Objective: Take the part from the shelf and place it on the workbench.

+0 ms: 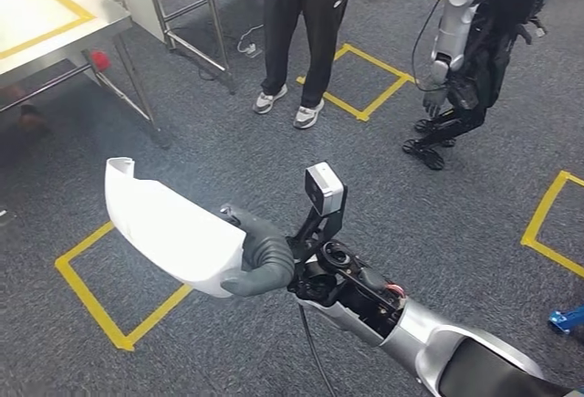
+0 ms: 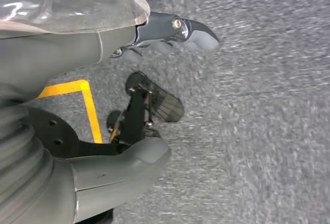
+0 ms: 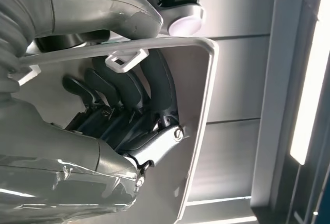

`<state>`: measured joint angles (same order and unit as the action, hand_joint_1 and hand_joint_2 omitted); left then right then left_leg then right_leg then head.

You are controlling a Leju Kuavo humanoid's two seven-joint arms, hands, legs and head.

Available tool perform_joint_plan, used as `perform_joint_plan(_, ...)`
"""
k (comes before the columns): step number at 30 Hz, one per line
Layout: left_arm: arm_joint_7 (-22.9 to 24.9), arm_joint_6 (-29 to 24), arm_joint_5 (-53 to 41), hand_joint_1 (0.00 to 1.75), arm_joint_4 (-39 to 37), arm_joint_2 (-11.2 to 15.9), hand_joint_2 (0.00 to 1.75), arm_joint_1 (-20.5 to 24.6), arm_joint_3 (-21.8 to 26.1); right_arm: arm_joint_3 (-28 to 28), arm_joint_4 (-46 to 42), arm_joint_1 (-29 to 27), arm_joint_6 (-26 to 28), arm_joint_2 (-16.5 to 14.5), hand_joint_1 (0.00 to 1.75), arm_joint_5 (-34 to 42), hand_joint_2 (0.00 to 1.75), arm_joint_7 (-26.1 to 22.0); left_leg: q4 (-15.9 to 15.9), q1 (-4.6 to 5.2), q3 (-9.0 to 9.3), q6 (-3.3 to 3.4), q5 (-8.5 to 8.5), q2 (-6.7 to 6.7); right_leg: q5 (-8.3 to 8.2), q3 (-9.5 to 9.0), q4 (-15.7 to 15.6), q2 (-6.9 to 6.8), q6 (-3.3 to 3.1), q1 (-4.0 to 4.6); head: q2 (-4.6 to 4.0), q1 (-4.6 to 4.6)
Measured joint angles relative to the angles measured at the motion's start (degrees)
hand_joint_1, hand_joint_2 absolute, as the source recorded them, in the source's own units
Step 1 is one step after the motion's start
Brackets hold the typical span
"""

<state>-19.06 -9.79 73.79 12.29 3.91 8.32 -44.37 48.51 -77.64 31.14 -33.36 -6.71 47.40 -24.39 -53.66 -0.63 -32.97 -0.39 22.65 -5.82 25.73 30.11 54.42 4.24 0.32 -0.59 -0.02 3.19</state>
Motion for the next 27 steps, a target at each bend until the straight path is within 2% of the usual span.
perform_joint_plan(1, 0.01, -0.01, 0.00, 0.00, -0.01, 0.07, 1.75, -0.14, -0.01, 0.00, 0.01, 0.01, 0.08, -0.01, 1.66, -0.02, 1.75, 0.02, 0.08, -0.03, -0.19, -0.38, -0.19, -0.63, -0.02, -0.21, -0.27, -0.59, -0.17, -0.05, 0.00, -0.01)
perform_joint_plan(2, 0.01, -0.03, -0.01, 0.00, -0.01, 0.06, 1.75, -0.33, -0.02, 0.01, 0.01, 0.02, 0.15, -0.03, 1.66, -0.03, 1.75, 0.03, -0.10, -0.01, -0.35, -0.68, -0.06, -0.45, -0.19, -0.37, -0.57, -1.26, -0.44, -0.16, 0.00, -0.06)
perform_joint_plan(3, 0.01, -0.04, -0.04, 0.00, -0.01, 0.05, 1.75, -0.42, -0.02, 0.02, 0.00, 0.08, 0.18, -0.04, 1.66, -0.03, 1.75, 0.02, -1.12, 0.08, -0.90, -0.94, 0.65, 0.43, -0.37, -0.58, -0.93, -2.01, -0.76, -0.31, 0.00, -0.36)
perform_joint_plan(4, 0.01, -0.06, -0.09, 0.00, -0.01, 0.05, 1.75, -0.38, -0.03, 0.02, -0.01, 0.12, 0.22, -0.05, 1.66, -0.03, 1.75, 0.02, -3.42, 0.17, -2.05, -1.19, 1.99, 1.80, -0.54, -0.74, -1.29, -2.82, -1.03, -0.43, 0.00, -0.78)
perform_joint_plan(5, 0.02, -0.07, -0.16, 0.00, -0.01, -0.02, 1.75, -0.30, -0.03, 0.01, 0.00, 0.10, 0.27, -0.05, 1.66, -0.03, 1.75, 0.02, -6.89, 0.09, -3.81, -1.40, 3.83, 3.46, -0.60, -0.81, -1.44, -3.65, -1.22, -0.37, 0.00, -1.18)
perform_joint_plan(6, 0.06, -0.07, -0.22, 0.00, -0.01, -0.01, 1.75, -0.19, -0.04, -0.01, 0.02, 0.00, 0.31, -0.04, 1.66, -0.03, 1.75, 0.02, -11.00, 0.00, -5.93, -1.65, 5.69, 4.55, -0.57, -0.76, -1.48, -4.47, -1.35, -0.29, 0.00, -1.57)
perform_joint_plan(7, 0.16, -0.08, -0.26, 0.00, -0.01, -0.01, 1.75, -0.17, -0.07, -0.02, 0.03, -0.16, 0.34, -0.03, 1.66, -0.04, 1.75, 0.03, -14.58, -0.12, -7.79, -1.89, 6.93, 5.07, -0.52, -0.71, -1.46, -5.32, -1.40, -0.22, 0.00, -1.73)
perform_joint_plan(8, 0.28, -0.11, -0.28, 0.00, -0.01, -0.01, 1.75, -0.22, -0.09, -0.02, 0.04, -0.32, 0.37, -0.02, 1.66, -0.05, 1.75, 0.04, -16.44, -0.23, -8.77, -2.08, 7.19, 5.31, -0.44, -0.68, -1.43, -6.14, -1.43, -0.18, 0.00, -1.80)
perform_joint_plan(9, 0.42, -0.19, -0.29, 0.00, -0.01, 0.00, 1.75, -0.29, -0.13, -0.02, 0.04, -0.41, 0.38, -0.02, 1.66, -0.07, 1.75, 0.04, -15.97, -0.31, -8.55, -2.22, 6.37, 5.51, -0.36, -0.67, -1.37, -6.90, -1.41, -0.17, 0.00, -1.89)
perform_joint_plan(10, 0.52, -0.26, -0.31, 0.00, -0.01, 0.03, 1.75, -0.34, -0.16, -0.02, 0.04, -0.44, 0.38, -0.02, 1.66, -0.09, 1.75, 0.04, -13.17, -0.38, -7.06, -2.29, 4.65, 5.89, -0.24, -0.70, -1.27, -7.61, -1.32, -0.19, 0.00, -1.97)
perform_joint_plan(11, 0.57, -0.33, -0.32, 0.00, -0.01, 0.06, 1.75, -0.33, -0.18, -0.02, 0.04, -0.43, 0.38, -0.02, 1.66, -0.10, 1.75, 0.04, -8.79, -0.40, -4.67, -2.29, 2.64, 6.92, -0.08, -0.78, -1.15, -8.23, -1.16, -0.19, 0.00, -2.05)
perform_joint_plan(13, 0.57, -0.40, -0.38, 0.00, 0.01, 0.09, 1.75, -0.14, -0.21, -0.05, 0.04, -0.39, 0.38, -0.02, 1.66, -0.13, 1.75, 0.05, -1.78, -0.08, -0.87, -1.79, 0.33, 9.05, 0.31, -0.91, -0.93, -9.26, -0.63, 0.11, 0.00, -2.15)
perform_joint_plan(14, 0.58, -0.41, -0.40, 0.00, 0.01, 0.09, 1.75, -0.06, -0.22, -0.07, 0.04, -0.37, 0.38, -0.02, 1.66, -0.16, 1.75, 0.05, -0.27, 0.10, -0.14, -1.41, 0.10, 9.59, 0.47, -0.99, -0.86, -9.70, -0.36, 0.30, 0.00, -2.10)
perform_joint_plan(16, 0.65, -0.44, -0.44, 0.00, 0.01, 0.09, 1.75, 0.00, -0.26, -0.10, 0.03, -0.34, 0.38, -0.02, 1.66, -0.21, 1.75, 0.07, -0.05, 0.24, -0.25, -0.58, 0.20, 8.59, 0.70, -1.25, -0.85, -10.65, 0.18, 0.47, 0.00, -1.88)
perform_joint_plan(17, 0.69, -0.44, -0.44, 0.00, 0.01, 0.08, 1.75, -0.04, -0.27, -0.13, 0.02, -0.33, 0.38, -0.02, 1.66, -0.22, 1.75, 0.07, -0.03, 0.13, -0.21, -0.27, 0.19, 7.99, 0.99, -1.26, -0.70, -10.54, 0.53, 0.36, 0.00, -1.80)
perform_joint_plan(18, 0.73, -0.44, -0.44, 0.00, 0.00, 0.07, 1.75, -0.06, -0.28, -0.15, 0.00, -0.31, 0.37, -0.02, 1.66, -0.25, 1.75, 0.09, 0.03, -0.01, -0.11, 0.09, 0.16, 7.39, 1.74, -1.00, 0.16, -9.61, 0.85, 0.23, 0.00, -1.69)
perform_joint_plan(19, 0.75, -0.44, -0.44, 0.00, 0.00, 0.05, 1.75, -0.05, -0.30, -0.19, -0.02, -0.30, 0.37, -0.02, 1.66, -0.27, 1.75, 0.09, 0.11, -0.18, 0.01, 0.43, 0.09, 6.81, 3.11, -0.15, 2.29, -8.17, 1.12, 0.10, 0.00, -1.52)
perform_joint_plan(21, 0.75, -0.43, -0.44, 0.00, -0.01, 0.04, 1.75, 0.03, -0.31, -0.24, -0.03, -0.40, 0.38, -0.02, 1.66, -0.35, 1.75, 0.10, 0.13, -0.21, 0.03, 0.92, 0.05, 5.59, 7.09, 3.44, 10.39, -5.22, 1.31, 0.01, 0.00, -0.96)
perform_joint_plan(22, 0.75, -0.41, -0.44, 0.00, -0.01, 0.03, 1.75, 0.05, -0.31, -0.25, -0.01, -0.55, 0.39, -0.01, 1.66, -0.41, 1.75, 0.10, 0.13, -0.14, 0.00, 1.03, 0.03, 4.86, 8.73, 5.53, 14.78, -4.70, 1.28, 0.03, 0.00, -0.71)
perform_joint_plan(23, 0.75, -0.40, -0.44, 0.00, -0.01, 0.02, 1.75, 0.02, -0.31, -0.25, 0.01, -0.73, 0.40, -0.01, 1.66, -0.48, 1.75, 0.11, 0.11, -0.08, 0.00, 1.08, 0.02, 4.07, 9.39, 7.02, 17.63, -4.51, 1.20, 0.04, 0.00, -0.54)
perform_joint_plan(24, 0.76, -0.39, -0.44, 0.00, -0.01, 0.00, 1.75, -0.02, -0.31, -0.25, 0.02, -0.87, 0.40, 0.00, 1.66, -0.52, 1.75, 0.12, 0.09, -0.04, 0.04, 1.10, 0.02, 3.20, 8.73, 7.39, 17.98, -4.41, 1.07, 0.03, 0.00, -0.43)
perform_joint_plan(25, 0.76, -0.38, -0.44, 0.00, -0.01, -0.02, 1.75, -0.06, -0.32, -0.25, 0.02, -0.96, 0.40, 0.00, 1.66, -0.55, 1.75, 0.12, 0.07, -0.02, 0.14, 1.09, 0.03, 2.29, 6.93, 6.57, 15.81, -4.23, 0.89, 0.03, 0.00, -0.34)
perform_joint_plan(26, 0.77, -0.38, -0.44, 0.00, -0.01, -0.03, 1.75, -0.07, -0.32, -0.26, 0.02, -0.98, 0.40, 0.00, 1.66, -0.55, 1.75, 0.12, 0.04, -0.02, 0.27, 1.05, 0.05, 1.37, 4.37, 4.78, 11.64, -3.62, 0.69, 0.01, 0.00, -0.22)
perform_joint_plan(27, 0.76, -0.37, -0.44, 0.00, -0.01, -0.08, 1.75, -0.08, -0.33, -0.26, 0.02, -0.96, 0.40, 0.00, 1.66, -0.55, 1.75, 0.12, 0.01, -0.02, 0.31, 0.93, 0.05, 0.53, 2.28, 2.79, 7.18, -2.04, 0.45, -0.11, 0.00, -0.14)
